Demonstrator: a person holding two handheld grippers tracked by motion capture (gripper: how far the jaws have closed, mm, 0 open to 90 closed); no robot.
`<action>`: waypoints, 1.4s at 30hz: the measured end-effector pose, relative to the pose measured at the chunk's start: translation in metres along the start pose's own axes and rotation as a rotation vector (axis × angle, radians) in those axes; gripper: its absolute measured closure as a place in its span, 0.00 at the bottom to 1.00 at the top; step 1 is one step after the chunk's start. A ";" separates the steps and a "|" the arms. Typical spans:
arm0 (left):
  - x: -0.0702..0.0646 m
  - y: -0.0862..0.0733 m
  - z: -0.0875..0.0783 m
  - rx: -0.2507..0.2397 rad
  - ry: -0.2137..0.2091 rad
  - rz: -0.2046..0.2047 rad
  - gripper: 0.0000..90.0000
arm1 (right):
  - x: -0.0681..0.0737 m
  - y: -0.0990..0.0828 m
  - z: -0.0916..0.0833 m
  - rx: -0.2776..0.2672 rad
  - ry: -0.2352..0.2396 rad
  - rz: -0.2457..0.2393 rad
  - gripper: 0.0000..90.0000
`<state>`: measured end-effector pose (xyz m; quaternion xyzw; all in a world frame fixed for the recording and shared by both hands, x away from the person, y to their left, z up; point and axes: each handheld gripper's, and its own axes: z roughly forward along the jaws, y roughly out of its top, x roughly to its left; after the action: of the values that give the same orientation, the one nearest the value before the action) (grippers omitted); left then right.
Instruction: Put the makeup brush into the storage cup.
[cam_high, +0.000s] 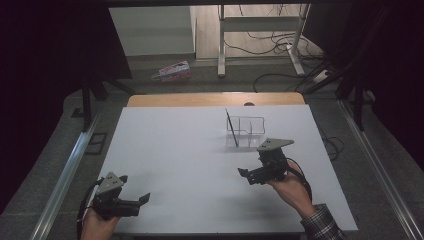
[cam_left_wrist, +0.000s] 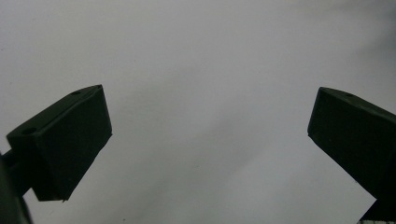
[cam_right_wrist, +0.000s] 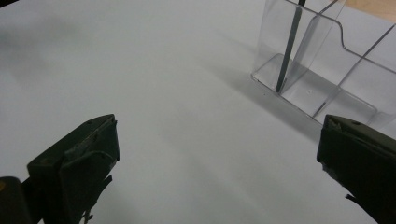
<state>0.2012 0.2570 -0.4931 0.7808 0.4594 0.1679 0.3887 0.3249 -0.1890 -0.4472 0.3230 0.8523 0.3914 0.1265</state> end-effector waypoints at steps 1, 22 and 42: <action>0.000 0.000 0.000 0.000 0.000 0.000 0.00 | 0.000 -0.001 -0.001 0.002 0.000 -0.001 0.00; -0.001 0.000 0.000 -0.009 0.004 0.012 0.00 | 0.001 -0.016 -0.014 -0.001 -0.002 0.018 0.00; -0.001 0.000 0.001 -0.008 0.002 0.014 0.00 | 0.000 -0.029 -0.026 -0.004 -0.018 0.027 0.00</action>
<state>0.2013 0.2559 -0.4935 0.7821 0.4538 0.1734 0.3903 0.2995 -0.2182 -0.4515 0.3377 0.8460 0.3918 0.1293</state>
